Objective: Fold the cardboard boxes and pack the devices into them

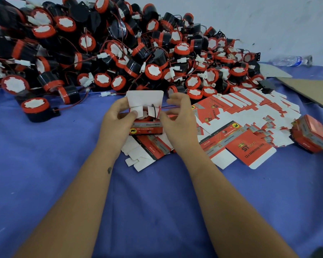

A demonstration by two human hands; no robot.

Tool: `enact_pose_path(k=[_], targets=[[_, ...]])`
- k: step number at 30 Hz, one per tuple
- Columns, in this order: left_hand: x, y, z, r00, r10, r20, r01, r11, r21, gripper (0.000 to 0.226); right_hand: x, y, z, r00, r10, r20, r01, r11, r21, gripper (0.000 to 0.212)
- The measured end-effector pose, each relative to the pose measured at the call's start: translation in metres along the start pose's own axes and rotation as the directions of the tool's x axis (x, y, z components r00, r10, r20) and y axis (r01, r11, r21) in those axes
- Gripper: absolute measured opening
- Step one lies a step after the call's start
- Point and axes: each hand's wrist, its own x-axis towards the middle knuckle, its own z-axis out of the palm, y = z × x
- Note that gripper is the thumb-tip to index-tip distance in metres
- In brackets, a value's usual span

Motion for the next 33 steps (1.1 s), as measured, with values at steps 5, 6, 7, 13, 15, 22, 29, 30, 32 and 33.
enact_pose_path(k=[5, 6, 7, 13, 15, 22, 29, 30, 32, 33], targets=[[0.001, -0.001, 0.002, 1.000, 0.000, 0.007, 0.000, 1.000, -0.002, 0.037, -0.002, 0.000, 0.004, 0.963, -0.240, -0.121, 0.222, 0.964, -0.145, 0.016], [0.001, -0.001, 0.003, 1.000, -0.005, 0.004, 0.005, 1.000, -0.006, 0.036, -0.003, -0.001, 0.005, 0.959, -0.264, -0.107, 0.245, 0.956, -0.164, 0.020], [0.001, -0.001, 0.003, 1.000, -0.017, -0.007, 0.017, 1.000, -0.022, 0.033, -0.004, -0.002, 0.006, 0.955, -0.281, -0.096, 0.261, 0.948, -0.181, 0.023], [0.000, 0.002, 0.004, 0.996, -0.079, -0.042, 0.075, 0.994, -0.078, 0.027, -0.002, -0.005, 0.010, 0.929, -0.369, 0.007, 0.362, 0.905, -0.222, 0.023], [0.000, 0.003, 0.004, 0.996, -0.079, -0.041, 0.076, 0.995, -0.068, 0.028, -0.003, -0.006, 0.011, 0.941, -0.323, 0.096, 0.336, 0.922, -0.194, 0.029], [0.002, 0.000, 0.005, 0.998, -0.060, -0.036, 0.059, 0.998, -0.031, 0.031, -0.003, -0.007, 0.009, 0.947, -0.236, 0.219, 0.282, 0.936, -0.212, 0.024], [-0.001, 0.001, 0.009, 1.000, -0.014, 0.005, 0.014, 1.000, -0.015, 0.027, 0.000, -0.010, 0.011, 0.936, -0.279, 0.216, 0.327, 0.916, -0.233, 0.019], [-0.001, 0.002, 0.010, 1.000, -0.006, 0.010, 0.006, 1.000, -0.005, 0.028, 0.000, -0.010, 0.011, 0.937, -0.269, 0.221, 0.319, 0.919, -0.232, 0.019], [-0.002, 0.004, 0.009, 1.000, 0.010, 0.014, -0.010, 1.000, 0.015, 0.031, 0.001, -0.010, 0.010, 0.944, -0.219, 0.248, 0.274, 0.938, -0.213, 0.020], [-0.002, 0.005, 0.009, 1.000, 0.014, 0.010, -0.015, 1.000, 0.024, 0.032, 0.001, -0.011, 0.009, 0.946, -0.188, 0.265, 0.242, 0.951, -0.191, 0.023]])
